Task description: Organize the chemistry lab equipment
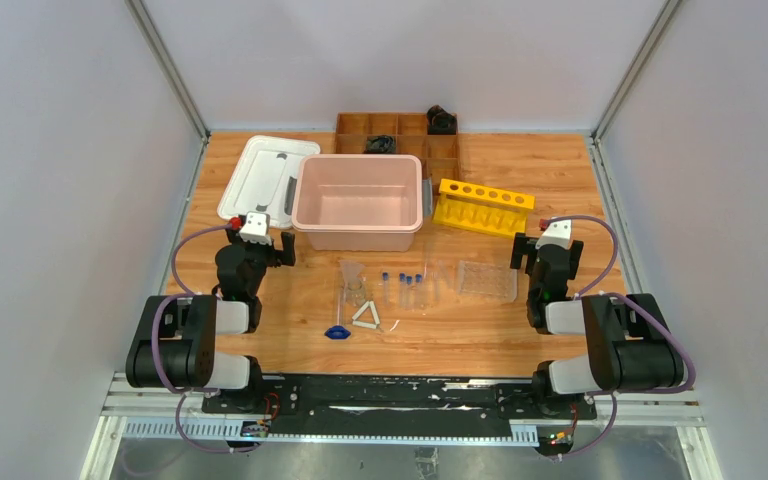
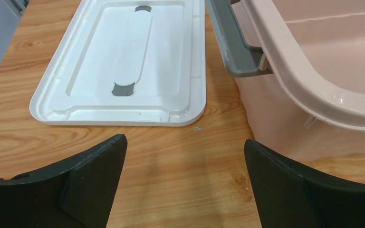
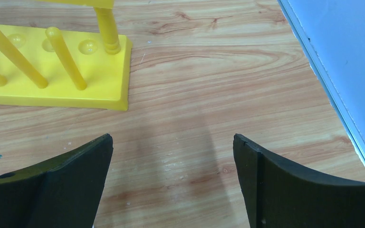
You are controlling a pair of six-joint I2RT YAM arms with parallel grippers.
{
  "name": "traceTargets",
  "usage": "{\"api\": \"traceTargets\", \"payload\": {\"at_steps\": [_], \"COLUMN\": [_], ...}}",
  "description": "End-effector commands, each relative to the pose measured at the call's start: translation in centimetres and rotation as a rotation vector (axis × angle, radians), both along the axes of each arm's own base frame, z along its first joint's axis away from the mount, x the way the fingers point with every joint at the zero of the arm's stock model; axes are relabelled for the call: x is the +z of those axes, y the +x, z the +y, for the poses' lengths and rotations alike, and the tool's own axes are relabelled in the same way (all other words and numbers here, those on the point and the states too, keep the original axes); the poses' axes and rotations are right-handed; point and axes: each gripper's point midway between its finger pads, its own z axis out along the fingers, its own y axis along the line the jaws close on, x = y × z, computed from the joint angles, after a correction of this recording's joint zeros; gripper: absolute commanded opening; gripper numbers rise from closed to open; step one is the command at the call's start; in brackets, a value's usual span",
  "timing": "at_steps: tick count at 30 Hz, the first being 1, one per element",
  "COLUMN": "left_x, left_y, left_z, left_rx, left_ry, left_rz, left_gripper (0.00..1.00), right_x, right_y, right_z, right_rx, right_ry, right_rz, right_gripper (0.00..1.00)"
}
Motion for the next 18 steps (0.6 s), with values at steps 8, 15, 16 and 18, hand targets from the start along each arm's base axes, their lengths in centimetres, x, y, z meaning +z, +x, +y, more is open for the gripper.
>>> {"api": "traceTargets", "payload": {"at_steps": [8,15,16,18], "left_x": [1.0,1.1,1.4,2.1], "left_y": [0.4,0.3,0.3,0.3], "left_z": [0.0,-0.2,-0.3,-0.5], "left_rx": [0.001,-0.01,-0.021,-0.034], "left_ry": [0.008,0.012,0.013,0.014], "left_rz": [-0.04,-0.048,-0.059,-0.063], "left_gripper": [1.0,1.0,1.0,1.0], "right_x": [1.3,1.2,1.3,1.7], "right_y": [0.7,0.7,0.7,0.8], "right_z": [-0.4,-0.4,-0.4,-0.7], "right_rx": [-0.013,-0.014,-0.015,-0.03], "right_ry": [-0.006,-0.007,-0.006,-0.008], "right_rz": [-0.04,-0.037,-0.04,-0.058], "right_gripper": [1.0,1.0,1.0,1.0]}}
